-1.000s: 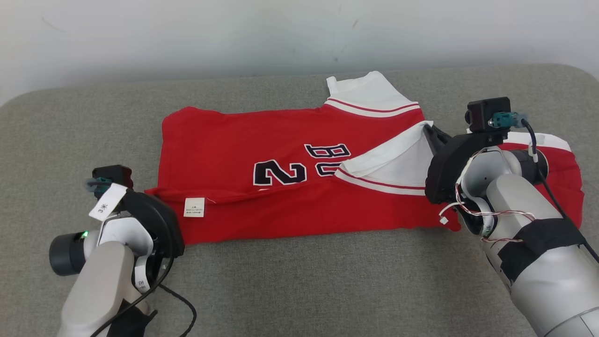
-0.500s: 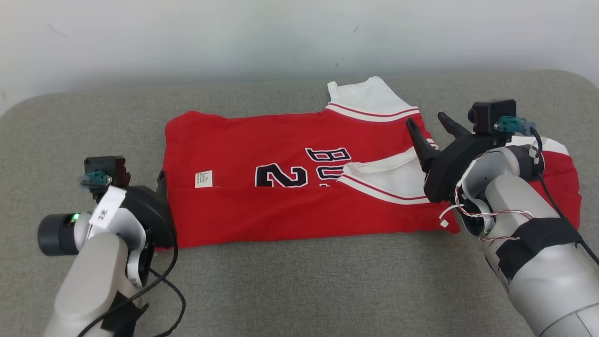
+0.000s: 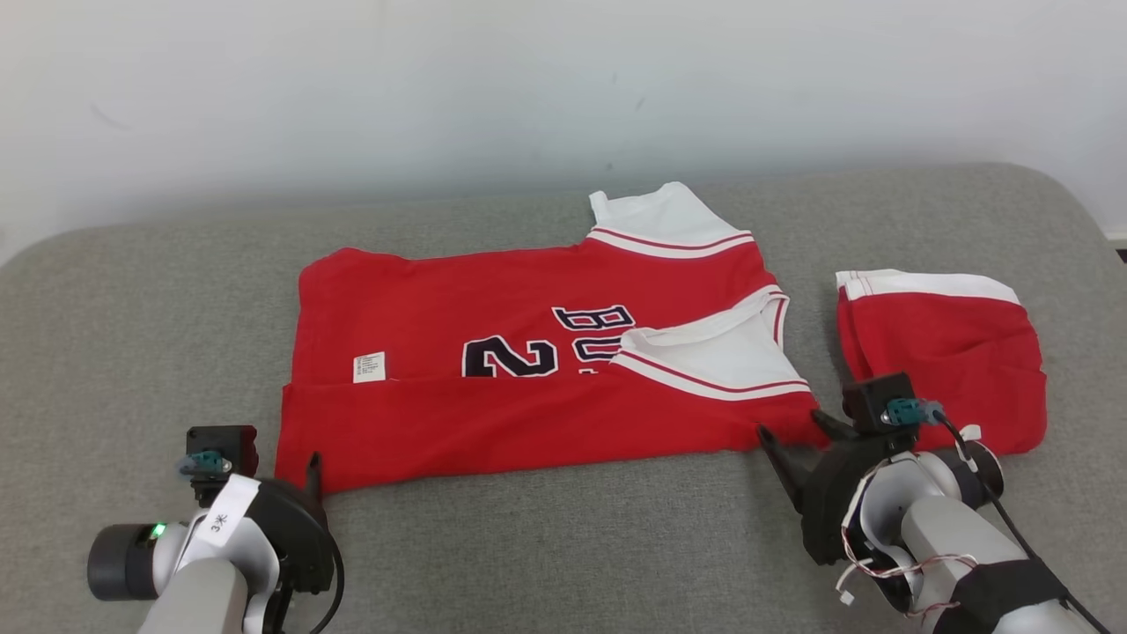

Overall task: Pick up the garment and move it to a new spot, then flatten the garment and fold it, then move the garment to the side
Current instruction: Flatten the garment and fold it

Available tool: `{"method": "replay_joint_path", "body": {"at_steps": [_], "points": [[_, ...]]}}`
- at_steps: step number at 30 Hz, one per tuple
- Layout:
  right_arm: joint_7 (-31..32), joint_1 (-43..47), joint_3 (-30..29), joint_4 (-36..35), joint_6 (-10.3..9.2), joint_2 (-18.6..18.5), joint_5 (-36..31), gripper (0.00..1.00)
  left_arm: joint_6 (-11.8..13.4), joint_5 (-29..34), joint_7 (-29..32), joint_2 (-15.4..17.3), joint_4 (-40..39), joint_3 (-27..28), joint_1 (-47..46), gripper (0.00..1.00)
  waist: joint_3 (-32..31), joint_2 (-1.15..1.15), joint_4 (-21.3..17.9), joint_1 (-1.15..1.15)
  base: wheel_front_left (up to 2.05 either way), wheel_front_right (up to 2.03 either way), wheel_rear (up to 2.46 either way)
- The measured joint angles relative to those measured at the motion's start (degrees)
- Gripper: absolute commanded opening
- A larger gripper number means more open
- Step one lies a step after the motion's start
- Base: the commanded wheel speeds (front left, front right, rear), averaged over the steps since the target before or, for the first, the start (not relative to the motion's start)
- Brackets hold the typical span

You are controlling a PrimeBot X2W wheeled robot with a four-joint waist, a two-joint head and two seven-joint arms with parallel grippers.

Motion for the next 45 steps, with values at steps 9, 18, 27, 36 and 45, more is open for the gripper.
{"method": "replay_joint_path", "body": {"at_steps": [9,18,27,36,45], "points": [[0.3,0.1,-0.7,-0.4,-0.78,-0.2,0.0,1.0,1.0,0.0,0.9,0.2,1.1,0.3,-2.2,1.0,2.0,0.0,-0.7,0.0,0.0,0.0,0.0],[1.0,-0.2,-1.9,-0.4,-2.6,-0.2,0.6,1.0,1.0,0.0,1.7,-1.1,2.6,-0.3,-3.5,1.0,3.3,0.01,-0.3,0.01,0.0,0.0,0.0],[1.0,-0.1,-1.9,-0.4,-2.59,-0.2,0.8,0.91,0.5,0.0,1.9,-1.0,3.6,-0.3,-3.5,0.96,3.3,0.01,0.1,0.01,0.0,0.0,0.0],[1.5,-0.1,-2.0,-0.2,-2.6,-0.2,1.0,0.37,-0.1,-0.7,2.7,-1.2,4.4,-0.2,-3.5,0.56,2.5,0.01,0.6,0.01,0.0,0.0,0.0],[2.3,0.2,-1.8,0.3,-2.6,-0.1,1.1,0.0,-1.1,-1.5,4.0,-1.3,6.0,-0.1,-2.8,0.0,0.8,0.01,0.8,0.01,0.0,0.0,0.0]]}}
